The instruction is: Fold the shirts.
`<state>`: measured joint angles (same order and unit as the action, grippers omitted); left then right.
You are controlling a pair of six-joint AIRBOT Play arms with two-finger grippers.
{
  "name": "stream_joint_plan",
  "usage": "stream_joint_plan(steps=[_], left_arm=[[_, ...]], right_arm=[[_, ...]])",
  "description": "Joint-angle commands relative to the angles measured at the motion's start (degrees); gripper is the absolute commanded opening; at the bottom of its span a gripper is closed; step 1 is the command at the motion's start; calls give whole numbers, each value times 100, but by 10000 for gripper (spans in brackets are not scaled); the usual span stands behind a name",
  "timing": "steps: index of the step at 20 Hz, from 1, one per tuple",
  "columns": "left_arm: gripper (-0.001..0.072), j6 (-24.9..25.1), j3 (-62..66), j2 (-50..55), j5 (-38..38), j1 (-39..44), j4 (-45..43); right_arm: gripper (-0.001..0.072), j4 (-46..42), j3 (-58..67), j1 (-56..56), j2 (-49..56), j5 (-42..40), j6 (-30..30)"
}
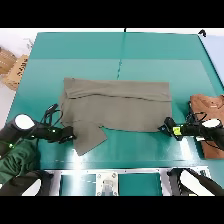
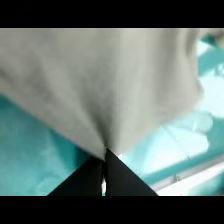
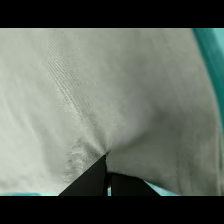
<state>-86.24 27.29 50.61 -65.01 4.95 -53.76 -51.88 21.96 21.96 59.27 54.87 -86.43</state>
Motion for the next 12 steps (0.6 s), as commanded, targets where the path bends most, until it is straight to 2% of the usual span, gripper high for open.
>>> stream_joint_plan(steps=[1, 4, 9, 12], left_arm=[[22, -35, 625, -101, -1093, 0, -372], [22, -70, 1193, -227, -1163, 0, -376], [22, -24, 2070, -127, -442, 0, -374], [22, 199, 2457, 444, 15, 0, -352]], right_arm=[[17, -713, 153, 4, -358, 636, -343], [17, -1139, 474, 4, -723, 872, -660], [17, -562, 1467, -9, -680, 907, -636], [18, -393, 2098, -9, -164, 758, -610]])
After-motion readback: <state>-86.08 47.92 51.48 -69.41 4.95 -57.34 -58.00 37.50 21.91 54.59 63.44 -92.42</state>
